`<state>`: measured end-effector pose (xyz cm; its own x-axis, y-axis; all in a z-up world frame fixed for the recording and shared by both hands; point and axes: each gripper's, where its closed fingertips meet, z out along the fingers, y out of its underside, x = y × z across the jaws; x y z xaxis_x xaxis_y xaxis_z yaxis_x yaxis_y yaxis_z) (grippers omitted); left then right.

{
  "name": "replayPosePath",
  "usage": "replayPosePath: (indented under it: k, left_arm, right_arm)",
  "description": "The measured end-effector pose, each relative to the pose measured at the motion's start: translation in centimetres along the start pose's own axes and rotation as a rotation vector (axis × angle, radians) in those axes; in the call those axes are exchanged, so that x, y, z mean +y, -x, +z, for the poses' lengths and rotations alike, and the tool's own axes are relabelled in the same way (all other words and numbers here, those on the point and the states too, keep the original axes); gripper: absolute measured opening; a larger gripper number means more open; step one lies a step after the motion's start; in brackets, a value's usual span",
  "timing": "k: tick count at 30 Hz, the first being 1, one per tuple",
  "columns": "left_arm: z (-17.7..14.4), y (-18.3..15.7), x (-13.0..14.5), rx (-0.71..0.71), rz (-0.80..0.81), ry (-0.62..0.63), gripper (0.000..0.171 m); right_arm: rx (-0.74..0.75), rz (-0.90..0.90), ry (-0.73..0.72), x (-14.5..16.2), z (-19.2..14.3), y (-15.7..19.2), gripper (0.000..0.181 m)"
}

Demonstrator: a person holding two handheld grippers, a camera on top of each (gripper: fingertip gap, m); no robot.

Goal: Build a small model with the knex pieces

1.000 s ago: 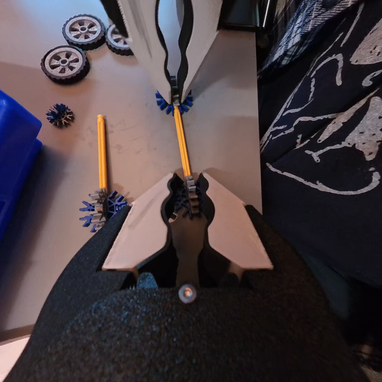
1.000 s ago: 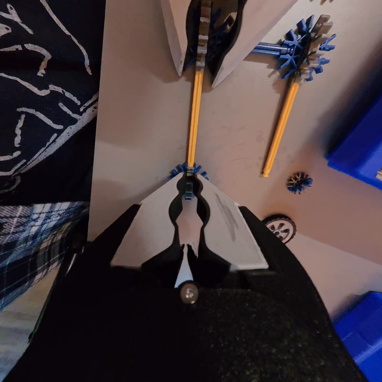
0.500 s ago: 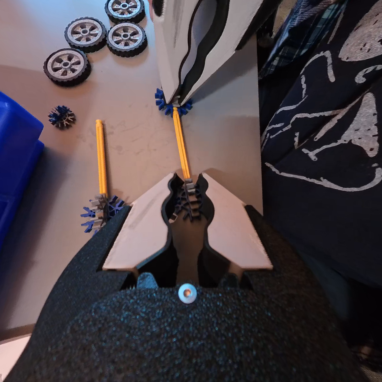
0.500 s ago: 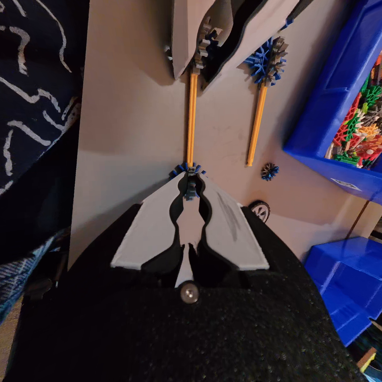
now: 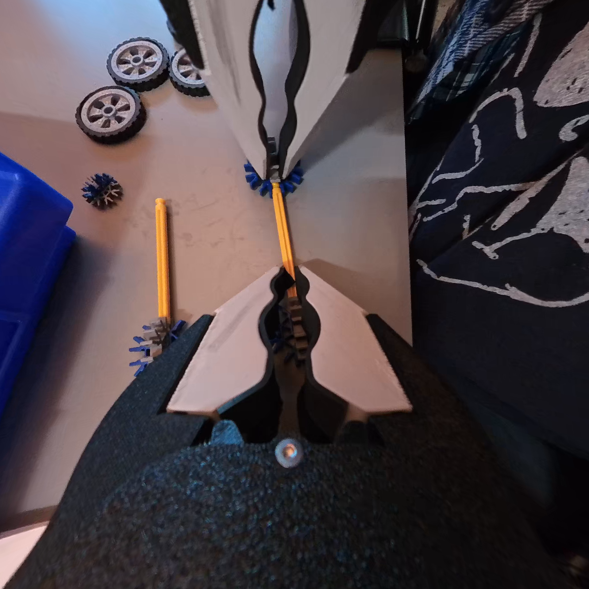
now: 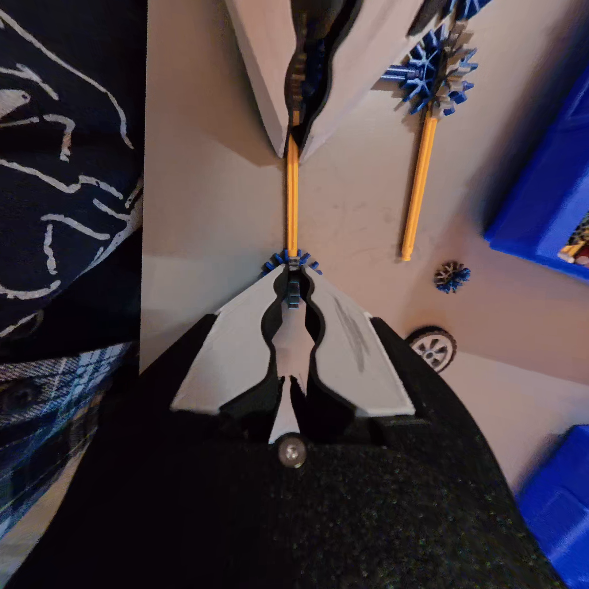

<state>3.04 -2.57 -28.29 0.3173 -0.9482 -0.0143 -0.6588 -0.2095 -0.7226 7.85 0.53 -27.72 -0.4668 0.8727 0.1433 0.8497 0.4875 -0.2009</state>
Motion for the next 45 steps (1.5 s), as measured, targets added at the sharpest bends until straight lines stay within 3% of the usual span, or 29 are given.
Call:
replayPosePath:
  k: [6, 12, 34, 45]
  left_arm:
    - [0.0, 0.0, 0.0, -0.006, 0.0, -0.003, 0.003]
    - [0.0, 0.0, 0.0, -0.003, -0.004, -0.004, 0.003]
    - [0.0, 0.0, 0.0, 0.002, -0.007, -0.005, 0.003]
    - [0.0, 0.0, 0.0, 0.002, -0.009, -0.005, 0.003]
  right_arm:
    - [-0.11, 0.115, -0.115, 0.0, 0.0, -0.2, 0.006]
    - [-0.057, 0.161, -0.2, -0.4, -1.0, -0.8, 0.015]
    - [-0.058, -0.048, -0.04, -0.9, 0.3, 0.3, 0.004]
    - [-0.053, 0.071, -0.244, -1.4, 0.4, 0.5, 0.005]
